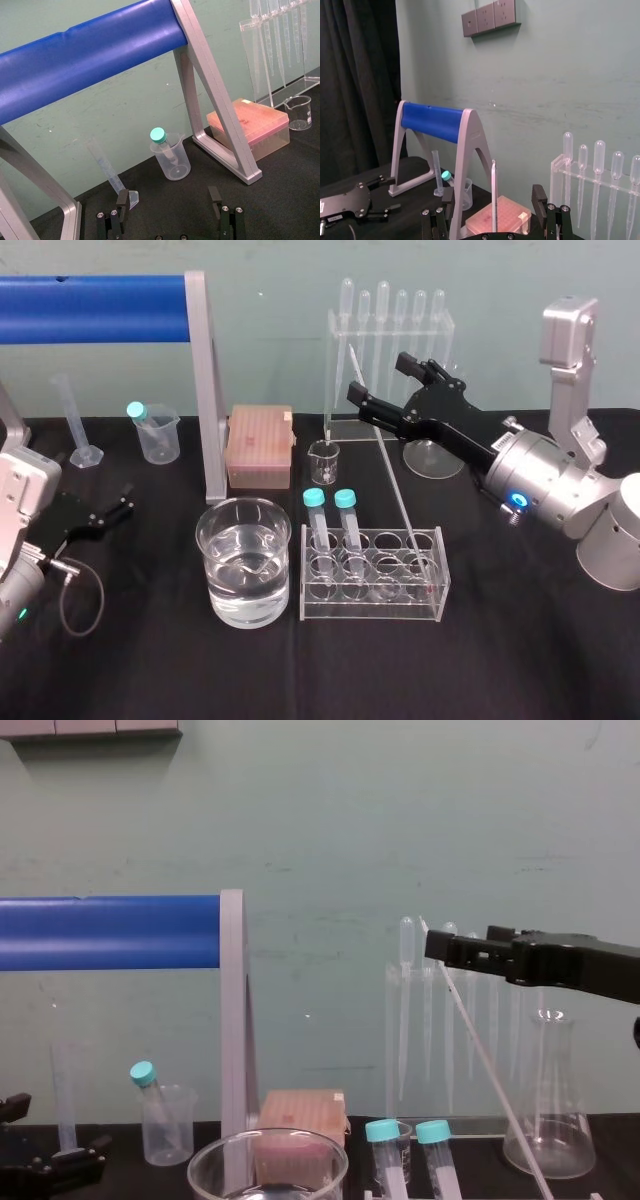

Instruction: Hold the thermometer with one hand and immerse one end into the beaker, then reinsert it into the test tube rack.

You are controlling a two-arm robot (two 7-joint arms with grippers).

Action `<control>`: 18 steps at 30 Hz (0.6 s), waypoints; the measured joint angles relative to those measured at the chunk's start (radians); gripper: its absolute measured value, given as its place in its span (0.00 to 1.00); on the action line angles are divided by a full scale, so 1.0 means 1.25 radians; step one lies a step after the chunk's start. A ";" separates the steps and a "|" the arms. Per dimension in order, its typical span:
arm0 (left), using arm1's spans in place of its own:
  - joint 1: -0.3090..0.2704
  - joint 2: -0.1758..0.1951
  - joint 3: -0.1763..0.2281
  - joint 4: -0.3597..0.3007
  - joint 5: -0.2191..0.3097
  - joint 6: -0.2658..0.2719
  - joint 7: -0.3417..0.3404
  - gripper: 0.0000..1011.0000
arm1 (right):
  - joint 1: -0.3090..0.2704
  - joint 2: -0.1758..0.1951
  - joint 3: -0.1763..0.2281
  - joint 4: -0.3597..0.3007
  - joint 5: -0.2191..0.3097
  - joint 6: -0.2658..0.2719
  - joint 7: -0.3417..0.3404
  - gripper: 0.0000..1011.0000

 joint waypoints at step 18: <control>0.000 0.000 0.000 0.000 0.000 0.000 0.000 1.00 | 0.061 -0.037 -0.028 0.088 0.003 0.054 -0.001 0.99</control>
